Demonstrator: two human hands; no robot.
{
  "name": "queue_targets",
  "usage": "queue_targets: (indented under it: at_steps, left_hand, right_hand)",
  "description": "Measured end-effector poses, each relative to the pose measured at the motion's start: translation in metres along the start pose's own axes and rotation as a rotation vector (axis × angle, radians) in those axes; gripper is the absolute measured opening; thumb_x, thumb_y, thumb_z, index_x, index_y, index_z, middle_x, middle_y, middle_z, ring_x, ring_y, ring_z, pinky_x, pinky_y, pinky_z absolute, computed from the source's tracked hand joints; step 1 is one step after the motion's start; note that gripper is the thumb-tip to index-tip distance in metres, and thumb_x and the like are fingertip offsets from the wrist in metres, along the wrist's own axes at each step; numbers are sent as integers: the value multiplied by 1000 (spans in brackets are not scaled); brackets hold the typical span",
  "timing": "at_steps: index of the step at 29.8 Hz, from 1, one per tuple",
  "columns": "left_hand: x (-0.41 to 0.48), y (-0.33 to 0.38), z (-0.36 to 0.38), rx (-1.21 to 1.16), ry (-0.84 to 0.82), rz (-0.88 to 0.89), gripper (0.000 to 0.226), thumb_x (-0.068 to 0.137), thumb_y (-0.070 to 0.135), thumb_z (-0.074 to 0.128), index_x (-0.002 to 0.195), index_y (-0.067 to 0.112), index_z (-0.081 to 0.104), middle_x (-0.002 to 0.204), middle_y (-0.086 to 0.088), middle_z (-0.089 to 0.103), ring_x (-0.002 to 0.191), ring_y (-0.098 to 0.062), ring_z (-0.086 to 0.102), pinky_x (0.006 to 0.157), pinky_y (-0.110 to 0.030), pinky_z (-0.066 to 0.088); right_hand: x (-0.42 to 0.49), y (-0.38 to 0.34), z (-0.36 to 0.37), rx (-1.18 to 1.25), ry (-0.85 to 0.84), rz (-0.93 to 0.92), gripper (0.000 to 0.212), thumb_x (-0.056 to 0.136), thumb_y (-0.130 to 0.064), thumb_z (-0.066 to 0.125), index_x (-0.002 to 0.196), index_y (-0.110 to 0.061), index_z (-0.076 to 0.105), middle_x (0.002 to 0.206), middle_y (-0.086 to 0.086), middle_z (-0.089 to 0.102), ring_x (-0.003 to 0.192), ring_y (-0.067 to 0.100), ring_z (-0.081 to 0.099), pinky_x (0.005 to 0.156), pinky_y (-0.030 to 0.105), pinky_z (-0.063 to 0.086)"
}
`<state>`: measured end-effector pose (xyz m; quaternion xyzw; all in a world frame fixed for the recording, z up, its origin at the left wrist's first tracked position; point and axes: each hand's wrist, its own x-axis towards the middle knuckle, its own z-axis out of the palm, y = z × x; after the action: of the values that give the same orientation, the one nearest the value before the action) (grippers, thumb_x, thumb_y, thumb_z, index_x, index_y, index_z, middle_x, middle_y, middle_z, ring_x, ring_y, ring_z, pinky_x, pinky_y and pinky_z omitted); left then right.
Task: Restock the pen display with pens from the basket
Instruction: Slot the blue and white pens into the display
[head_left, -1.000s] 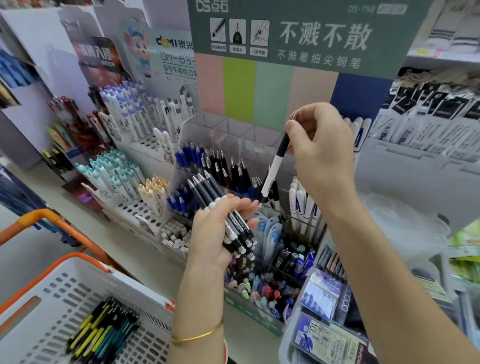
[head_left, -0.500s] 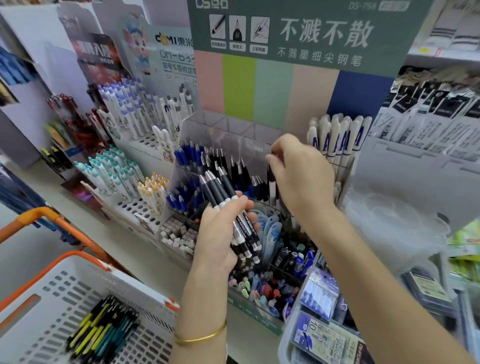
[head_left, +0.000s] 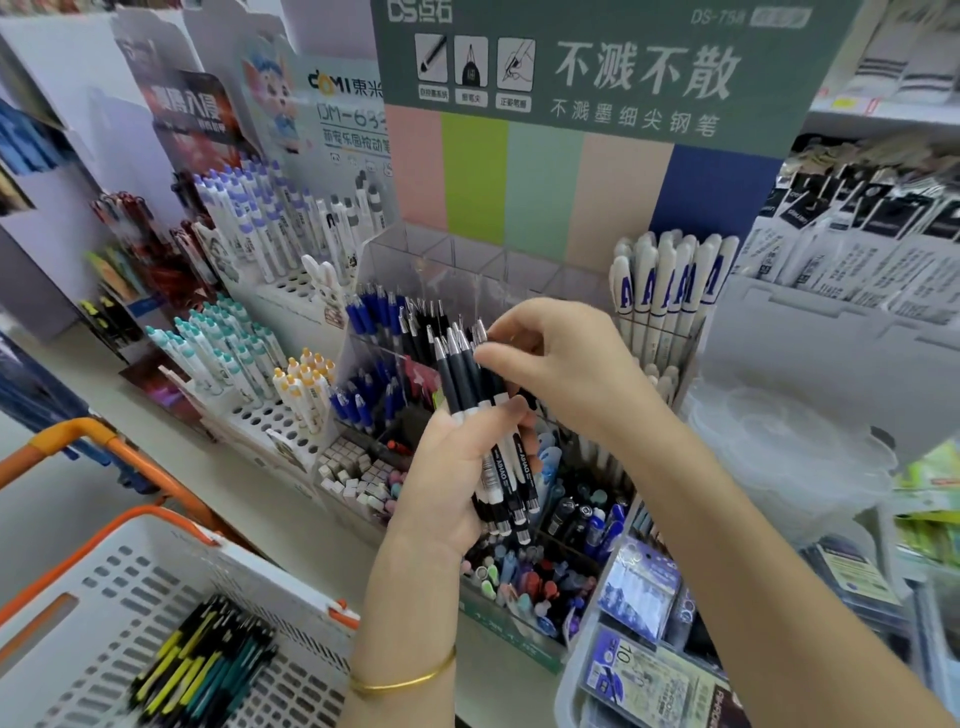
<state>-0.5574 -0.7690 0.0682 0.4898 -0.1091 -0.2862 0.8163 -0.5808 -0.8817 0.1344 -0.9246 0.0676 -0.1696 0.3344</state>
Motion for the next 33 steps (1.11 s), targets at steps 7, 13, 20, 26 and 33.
queue_targets:
  at_steps: [7,13,20,26,33]
  left_hand:
    - [-1,2,2,0,24,-59,40,82,29,64,102,-5,62,77,-12,66,66,-18,65,57,-29,55]
    - [3,-1,-8,-41,223,-69,21,93,15,61,104,-3,57,69,-6,60,54,-13,58,47,-26,50]
    - [3,-1,-1,-74,228,-56,34,94,8,56,120,-14,54,68,-7,64,55,-14,59,47,-26,49]
    - [1,0,-2,-52,203,-65,45,84,8,67,122,-12,54,71,-7,68,61,-15,64,50,-26,51]
    - [0,-2,-2,-5,123,-58,13,91,4,59,83,7,70,73,-10,67,60,-15,63,51,-28,52]
  right_hand:
    - [5,4,-6,177,95,32,7,84,-15,65,90,-15,62,80,-3,64,76,14,62,72,32,53]
    - [7,4,-23,270,540,-87,14,88,-8,58,90,-17,47,77,-15,48,69,0,49,65,17,44]
    - [3,18,1,-263,356,-66,12,92,-25,58,96,-14,60,85,1,65,85,23,55,68,37,47]
    - [3,22,16,-768,120,18,12,91,-20,60,98,-13,67,100,3,53,104,25,45,60,31,28]
    - [1,15,1,-434,223,-18,24,96,-27,50,101,-14,71,97,2,60,96,22,52,68,32,40]
